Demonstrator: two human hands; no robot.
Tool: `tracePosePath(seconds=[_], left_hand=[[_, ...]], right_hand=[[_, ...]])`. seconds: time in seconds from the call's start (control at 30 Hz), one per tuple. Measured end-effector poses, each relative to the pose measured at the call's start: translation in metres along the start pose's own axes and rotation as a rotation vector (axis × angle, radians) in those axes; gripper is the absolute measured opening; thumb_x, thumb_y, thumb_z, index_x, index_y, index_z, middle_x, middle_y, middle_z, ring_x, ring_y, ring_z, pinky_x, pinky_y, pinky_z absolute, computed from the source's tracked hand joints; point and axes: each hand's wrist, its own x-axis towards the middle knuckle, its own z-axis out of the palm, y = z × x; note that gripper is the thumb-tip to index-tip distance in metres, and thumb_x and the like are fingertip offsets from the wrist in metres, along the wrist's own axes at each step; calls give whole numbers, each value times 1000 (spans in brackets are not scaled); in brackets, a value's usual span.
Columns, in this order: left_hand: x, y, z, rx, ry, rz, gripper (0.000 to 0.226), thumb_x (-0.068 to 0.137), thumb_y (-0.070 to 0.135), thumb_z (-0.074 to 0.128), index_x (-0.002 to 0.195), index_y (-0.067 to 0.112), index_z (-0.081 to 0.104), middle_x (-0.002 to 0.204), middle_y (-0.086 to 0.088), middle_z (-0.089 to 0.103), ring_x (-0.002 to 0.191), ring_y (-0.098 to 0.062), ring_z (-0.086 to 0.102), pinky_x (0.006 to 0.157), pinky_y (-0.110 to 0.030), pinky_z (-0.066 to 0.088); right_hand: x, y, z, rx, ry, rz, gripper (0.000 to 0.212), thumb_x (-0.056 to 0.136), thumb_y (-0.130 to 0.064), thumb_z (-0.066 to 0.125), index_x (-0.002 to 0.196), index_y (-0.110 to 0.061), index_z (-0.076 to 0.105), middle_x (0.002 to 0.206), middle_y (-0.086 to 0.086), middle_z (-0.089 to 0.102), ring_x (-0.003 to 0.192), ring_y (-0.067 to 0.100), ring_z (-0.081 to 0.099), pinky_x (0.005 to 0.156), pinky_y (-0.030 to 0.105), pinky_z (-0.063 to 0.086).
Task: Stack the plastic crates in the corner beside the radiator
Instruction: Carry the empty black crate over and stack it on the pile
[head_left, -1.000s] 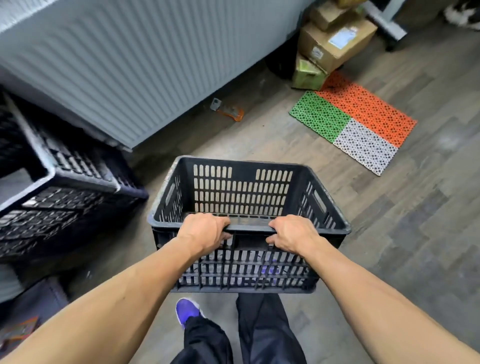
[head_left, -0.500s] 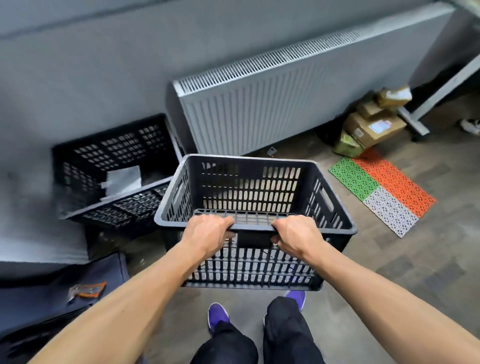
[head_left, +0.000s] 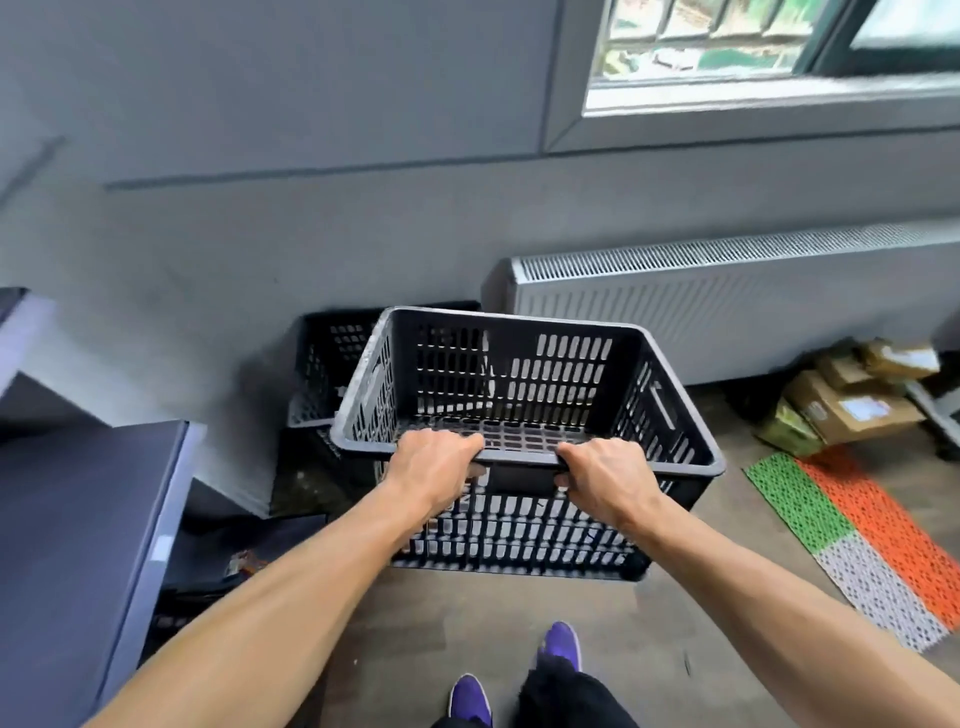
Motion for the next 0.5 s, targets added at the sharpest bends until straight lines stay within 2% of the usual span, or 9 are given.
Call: tracePosePath(seconds=[0.13,0.3,0.5], left_hand=[[-1,-25,-17,14,12,-92,13,97,35,51,102,23,53,85,2,70,78,-24,67,60,-32,46],[4,-53,-41,35,8,-196,21,96,38,52,108,22,54,91,0,71,86,-26,67,59,-32,37],[14,-75,-52,71,10,-332,21,95,30,52,115,24,53,97,1,71,91,-27,67,61,-33,38]], right_hand=[[29,-9,-21,-4,37,-77,24,93,-43,56,103,-21,62,90,0,72,81,24,69,71,34,54],[75,-16,-44,-34,83,-188,24,91,-43,58,99,-20,60,89,3,72,85,28,69,63,32,41],[123,-21,-60,-37,120,-309,25,93,-42,56,101,-19,60,90,3,72,86,28,69,65,33,46]])
